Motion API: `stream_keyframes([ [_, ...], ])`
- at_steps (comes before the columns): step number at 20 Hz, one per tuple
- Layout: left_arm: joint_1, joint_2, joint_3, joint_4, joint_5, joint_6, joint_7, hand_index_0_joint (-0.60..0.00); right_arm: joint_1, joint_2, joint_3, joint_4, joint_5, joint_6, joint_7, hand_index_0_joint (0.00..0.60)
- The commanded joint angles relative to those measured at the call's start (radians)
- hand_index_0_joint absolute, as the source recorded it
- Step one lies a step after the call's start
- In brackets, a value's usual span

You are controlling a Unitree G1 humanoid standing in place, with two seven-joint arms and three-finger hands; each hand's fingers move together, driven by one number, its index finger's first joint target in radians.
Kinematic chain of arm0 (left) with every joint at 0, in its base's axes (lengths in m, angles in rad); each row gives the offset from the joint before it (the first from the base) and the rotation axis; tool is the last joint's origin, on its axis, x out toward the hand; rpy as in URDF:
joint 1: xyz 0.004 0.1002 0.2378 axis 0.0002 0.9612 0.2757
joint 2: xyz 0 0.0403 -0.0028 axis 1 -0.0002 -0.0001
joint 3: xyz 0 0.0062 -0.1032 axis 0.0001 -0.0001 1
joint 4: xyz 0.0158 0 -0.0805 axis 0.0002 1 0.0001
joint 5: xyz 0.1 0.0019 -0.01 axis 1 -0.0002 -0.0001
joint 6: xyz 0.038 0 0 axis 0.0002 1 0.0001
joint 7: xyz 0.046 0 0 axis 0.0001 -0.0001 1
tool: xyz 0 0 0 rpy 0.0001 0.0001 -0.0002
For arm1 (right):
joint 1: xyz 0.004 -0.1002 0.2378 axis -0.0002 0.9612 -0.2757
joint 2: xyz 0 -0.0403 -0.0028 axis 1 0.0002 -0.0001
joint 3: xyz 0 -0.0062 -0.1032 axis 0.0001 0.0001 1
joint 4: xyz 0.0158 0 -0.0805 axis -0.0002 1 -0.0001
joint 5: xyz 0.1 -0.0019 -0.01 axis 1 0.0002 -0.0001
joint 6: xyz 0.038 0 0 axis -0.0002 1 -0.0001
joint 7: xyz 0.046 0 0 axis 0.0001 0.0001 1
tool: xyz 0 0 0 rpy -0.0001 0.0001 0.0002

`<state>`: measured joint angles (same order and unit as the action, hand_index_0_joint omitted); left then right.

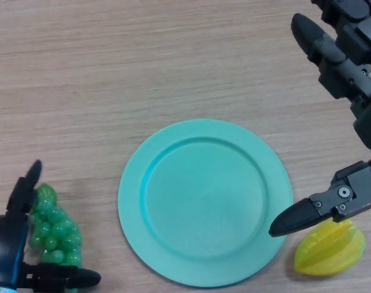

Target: Pick up the green grapes and place it on the plate

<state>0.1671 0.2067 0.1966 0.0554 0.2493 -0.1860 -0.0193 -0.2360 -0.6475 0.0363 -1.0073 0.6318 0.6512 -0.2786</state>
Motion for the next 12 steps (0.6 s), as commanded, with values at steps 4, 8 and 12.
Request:
stream_keyframes([
  [4,0.045,0.051,0.001,-0.054,-0.027,-0.070,-0.055,-0.600,-0.016,-0.036,-0.117,-0.040,0.016,-0.154,-0.036,0.000],
  [8,0.068,0.016,0.044,-0.175,-0.241,0.043,-0.168,-0.600,-0.010,-0.044,-0.115,-0.040,0.030,-0.157,-0.048,0.000],
  [12,0.056,0.017,0.141,-0.314,-0.314,0.130,-0.135,-0.600,-0.005,-0.056,-0.122,-0.040,0.045,-0.161,-0.056,0.000],
])
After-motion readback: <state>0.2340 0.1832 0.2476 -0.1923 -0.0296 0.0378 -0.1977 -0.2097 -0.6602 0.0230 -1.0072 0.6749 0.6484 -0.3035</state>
